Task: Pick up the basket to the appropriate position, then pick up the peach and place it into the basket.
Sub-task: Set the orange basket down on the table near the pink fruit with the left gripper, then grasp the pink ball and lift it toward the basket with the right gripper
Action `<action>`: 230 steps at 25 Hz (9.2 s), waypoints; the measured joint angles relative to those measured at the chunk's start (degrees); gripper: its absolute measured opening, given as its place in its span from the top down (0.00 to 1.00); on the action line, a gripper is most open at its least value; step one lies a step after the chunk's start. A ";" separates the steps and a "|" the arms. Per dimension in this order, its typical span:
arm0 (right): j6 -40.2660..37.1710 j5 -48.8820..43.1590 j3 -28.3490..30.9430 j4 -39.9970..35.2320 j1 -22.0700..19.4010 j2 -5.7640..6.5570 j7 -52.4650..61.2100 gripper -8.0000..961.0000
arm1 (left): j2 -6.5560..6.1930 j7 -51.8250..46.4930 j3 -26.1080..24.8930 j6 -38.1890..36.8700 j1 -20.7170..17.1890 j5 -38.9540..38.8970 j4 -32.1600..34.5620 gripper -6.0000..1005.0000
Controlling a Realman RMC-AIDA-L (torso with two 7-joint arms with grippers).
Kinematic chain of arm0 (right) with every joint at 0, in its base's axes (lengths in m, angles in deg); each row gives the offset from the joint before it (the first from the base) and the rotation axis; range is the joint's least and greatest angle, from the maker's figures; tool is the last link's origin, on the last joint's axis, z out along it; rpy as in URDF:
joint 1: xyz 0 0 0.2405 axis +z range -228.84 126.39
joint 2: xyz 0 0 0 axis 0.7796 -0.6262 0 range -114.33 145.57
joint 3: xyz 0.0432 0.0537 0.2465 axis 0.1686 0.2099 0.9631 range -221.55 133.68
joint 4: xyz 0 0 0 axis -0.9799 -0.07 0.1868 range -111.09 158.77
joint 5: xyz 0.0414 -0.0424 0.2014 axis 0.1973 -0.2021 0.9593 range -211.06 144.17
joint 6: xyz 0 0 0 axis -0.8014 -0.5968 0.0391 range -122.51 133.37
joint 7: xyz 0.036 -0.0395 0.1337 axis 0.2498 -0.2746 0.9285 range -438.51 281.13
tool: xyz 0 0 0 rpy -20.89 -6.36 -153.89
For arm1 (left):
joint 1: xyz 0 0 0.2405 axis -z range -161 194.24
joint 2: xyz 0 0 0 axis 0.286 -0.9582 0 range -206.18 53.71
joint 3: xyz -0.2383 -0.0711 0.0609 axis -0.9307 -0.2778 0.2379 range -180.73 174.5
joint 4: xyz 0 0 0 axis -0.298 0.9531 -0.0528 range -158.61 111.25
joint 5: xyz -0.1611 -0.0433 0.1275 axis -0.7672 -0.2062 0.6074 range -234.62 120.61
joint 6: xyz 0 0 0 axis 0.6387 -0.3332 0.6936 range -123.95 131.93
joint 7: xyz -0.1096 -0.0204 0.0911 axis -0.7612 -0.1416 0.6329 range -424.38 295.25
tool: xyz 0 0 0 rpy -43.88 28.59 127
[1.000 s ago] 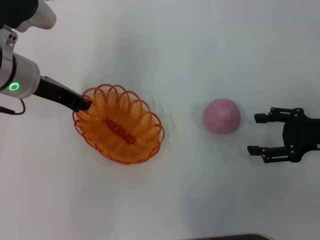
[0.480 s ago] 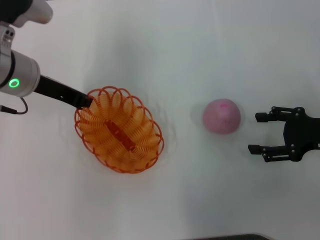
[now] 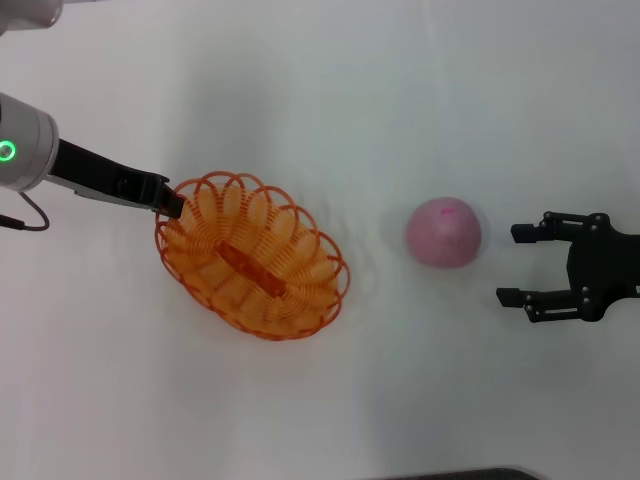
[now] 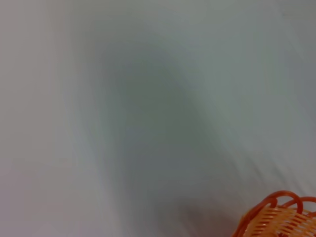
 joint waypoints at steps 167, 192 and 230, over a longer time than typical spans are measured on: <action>1.92 0.69 2.30 0.30 1.00 -0.55 3.27 0.10 | 0.12 50.30 -18.47 -9.50 -23.97 -37.15 -10.94 0.55; 0.42 3.44 3.08 1.49 0.14 -0.59 2.11 0.09 | 0.78 85.69 -14.82 -11.47 -26.89 -30.83 -15.76 0.12; -4.11 -6.39 -15.40 -18.58 12.65 0.19 59.86 0.03 | 0.79 86.92 -15.94 -9.95 -26.92 -31.12 -16.15 0.12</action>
